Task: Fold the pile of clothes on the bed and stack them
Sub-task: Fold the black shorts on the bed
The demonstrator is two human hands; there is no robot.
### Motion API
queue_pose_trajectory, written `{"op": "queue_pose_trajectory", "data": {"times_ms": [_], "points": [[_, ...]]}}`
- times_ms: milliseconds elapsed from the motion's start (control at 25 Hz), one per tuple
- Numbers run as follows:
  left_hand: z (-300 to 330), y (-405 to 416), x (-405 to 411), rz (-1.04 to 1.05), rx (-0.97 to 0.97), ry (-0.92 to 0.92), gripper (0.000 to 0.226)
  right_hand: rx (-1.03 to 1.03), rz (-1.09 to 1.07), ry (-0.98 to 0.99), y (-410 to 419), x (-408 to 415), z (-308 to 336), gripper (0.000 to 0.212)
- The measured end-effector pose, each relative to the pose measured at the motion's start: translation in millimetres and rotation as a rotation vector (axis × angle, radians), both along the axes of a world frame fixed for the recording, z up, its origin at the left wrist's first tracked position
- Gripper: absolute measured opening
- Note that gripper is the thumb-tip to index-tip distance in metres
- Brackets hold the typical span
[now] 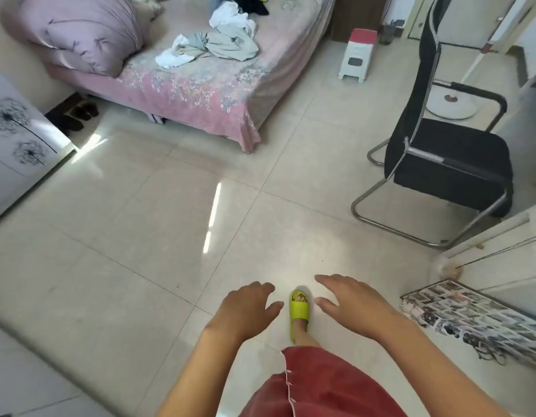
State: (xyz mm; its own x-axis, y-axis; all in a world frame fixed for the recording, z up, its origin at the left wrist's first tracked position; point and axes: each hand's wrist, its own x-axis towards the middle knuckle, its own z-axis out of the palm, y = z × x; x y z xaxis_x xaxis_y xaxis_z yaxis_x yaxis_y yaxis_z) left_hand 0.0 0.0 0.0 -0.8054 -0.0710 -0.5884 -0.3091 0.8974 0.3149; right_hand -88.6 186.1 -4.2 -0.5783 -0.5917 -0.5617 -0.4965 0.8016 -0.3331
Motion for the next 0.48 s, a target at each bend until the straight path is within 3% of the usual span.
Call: {"op": "queue_pose_trajectory", "data": {"times_ms": [480], "points": [[25.0, -102.0, -263.6, -0.067, -0.121, 0.076, 0.047, -0.142, -0.072, 0.003, -92.5, -275.7, 7.2, 0.051]]}}
